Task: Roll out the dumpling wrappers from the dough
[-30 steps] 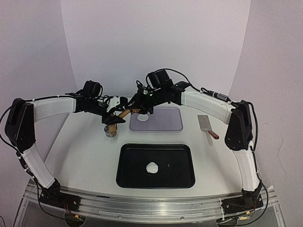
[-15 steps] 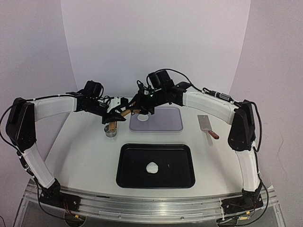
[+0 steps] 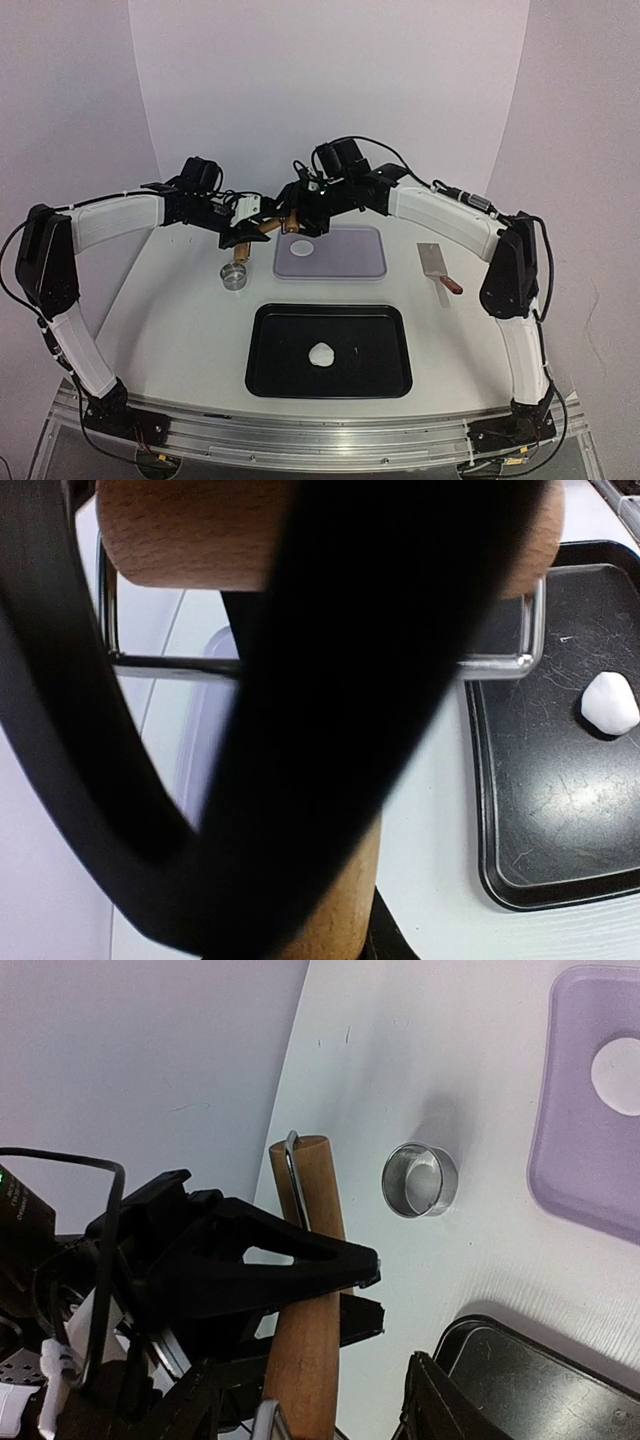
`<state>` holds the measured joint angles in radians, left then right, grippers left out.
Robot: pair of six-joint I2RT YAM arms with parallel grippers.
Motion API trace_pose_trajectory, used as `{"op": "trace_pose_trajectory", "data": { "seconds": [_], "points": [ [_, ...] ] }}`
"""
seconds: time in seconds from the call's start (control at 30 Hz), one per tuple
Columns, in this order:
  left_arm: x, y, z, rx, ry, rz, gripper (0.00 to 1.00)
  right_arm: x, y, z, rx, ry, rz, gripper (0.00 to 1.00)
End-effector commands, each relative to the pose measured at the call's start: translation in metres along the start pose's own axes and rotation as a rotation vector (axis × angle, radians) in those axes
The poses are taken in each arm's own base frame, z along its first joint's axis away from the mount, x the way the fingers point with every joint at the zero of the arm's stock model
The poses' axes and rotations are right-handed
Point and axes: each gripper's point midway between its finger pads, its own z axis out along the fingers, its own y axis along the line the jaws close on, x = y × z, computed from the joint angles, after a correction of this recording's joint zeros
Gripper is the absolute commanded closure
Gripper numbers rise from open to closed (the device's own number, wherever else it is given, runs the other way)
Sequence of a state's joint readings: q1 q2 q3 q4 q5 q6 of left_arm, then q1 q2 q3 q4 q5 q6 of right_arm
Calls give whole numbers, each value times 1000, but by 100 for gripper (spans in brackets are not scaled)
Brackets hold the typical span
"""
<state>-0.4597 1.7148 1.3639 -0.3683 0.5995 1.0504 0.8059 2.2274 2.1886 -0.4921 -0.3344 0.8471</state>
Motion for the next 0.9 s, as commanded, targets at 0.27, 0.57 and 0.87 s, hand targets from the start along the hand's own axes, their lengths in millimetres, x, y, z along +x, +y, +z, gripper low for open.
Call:
{"op": "trace_pose_trajectory", "data": {
  "seconds": [0.27,0.57,0.87],
  "points": [
    [-37,13,13,-10,-47,24,100,-1,-7,25,7,23,68,46],
    [-41,28,19,-66,-24,-12,100,5,-14,27,27,49,104,58],
    [-48,24,22,-58,-36,10,100,8,-9,30,0,75,103,100]
  ]
}}
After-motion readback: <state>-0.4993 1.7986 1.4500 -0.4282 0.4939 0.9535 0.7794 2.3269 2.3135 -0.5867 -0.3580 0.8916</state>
